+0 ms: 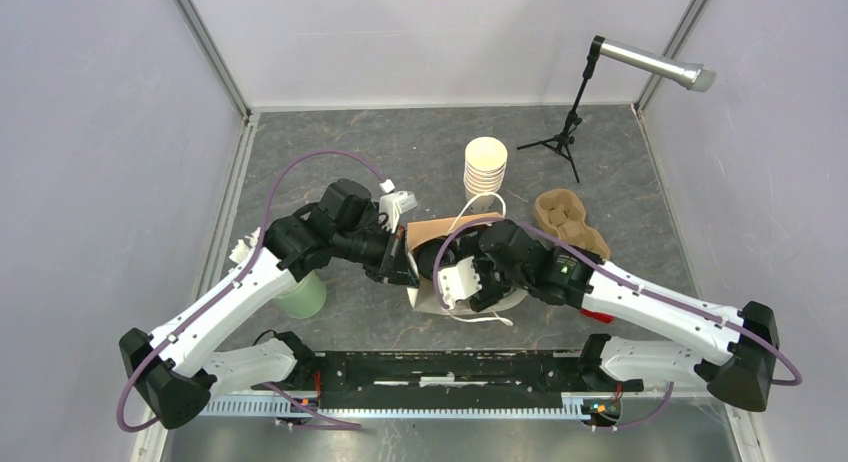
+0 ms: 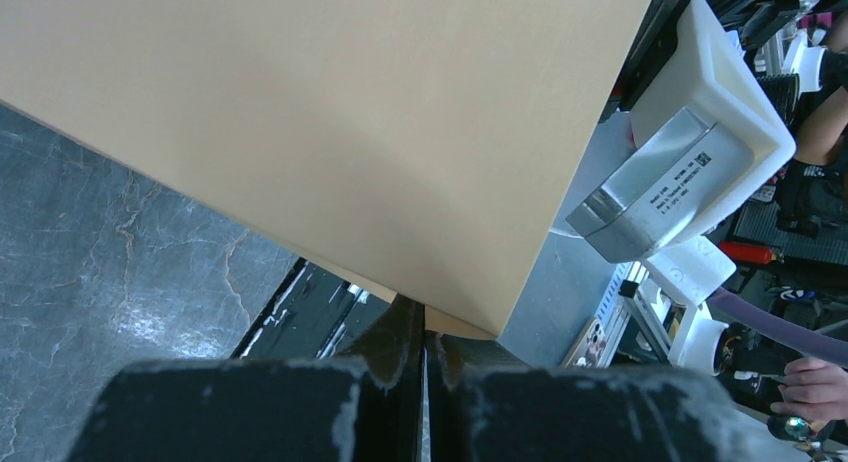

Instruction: Pack the takeout coffee

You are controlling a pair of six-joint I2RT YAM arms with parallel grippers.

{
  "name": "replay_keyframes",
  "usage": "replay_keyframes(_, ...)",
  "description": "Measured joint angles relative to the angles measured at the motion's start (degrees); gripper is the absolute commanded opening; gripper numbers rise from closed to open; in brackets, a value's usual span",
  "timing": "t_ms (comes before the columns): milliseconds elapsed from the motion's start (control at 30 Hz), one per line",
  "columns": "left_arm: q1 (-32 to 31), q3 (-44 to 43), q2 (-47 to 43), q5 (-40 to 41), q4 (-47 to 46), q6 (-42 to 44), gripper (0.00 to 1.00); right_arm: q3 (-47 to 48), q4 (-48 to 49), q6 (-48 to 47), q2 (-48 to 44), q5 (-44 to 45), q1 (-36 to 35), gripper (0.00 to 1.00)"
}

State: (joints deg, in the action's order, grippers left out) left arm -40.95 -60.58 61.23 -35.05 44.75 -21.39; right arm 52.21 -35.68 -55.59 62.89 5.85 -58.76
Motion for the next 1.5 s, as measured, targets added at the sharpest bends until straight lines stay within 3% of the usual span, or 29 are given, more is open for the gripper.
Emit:
replay_keyframes(267,0.0,-0.31,0.31,-0.04,0.02,0.0,0.02,2.91,-2.6,-0.26,1.38,-1.95,0.0,0.98)
replay_keyframes(700,0.0,-0.55,0.76,-0.11,0.0,0.0,0.02,5.01,-4.35,0.5,0.74,-3.52,0.0,0.87)
replay_keyframes(1033,0.0,-0.76,1.05,-0.11,0.0,0.02,0.02,5.01,-4.28,1.57,0.17,-4.2,0.02,0.56)
replay_keyframes(1500,0.0,-1.05,1.42,-0.24,0.11,0.02,0.02,4.87,-0.04,2.78,0.92,-4.63,0.02,0.32)
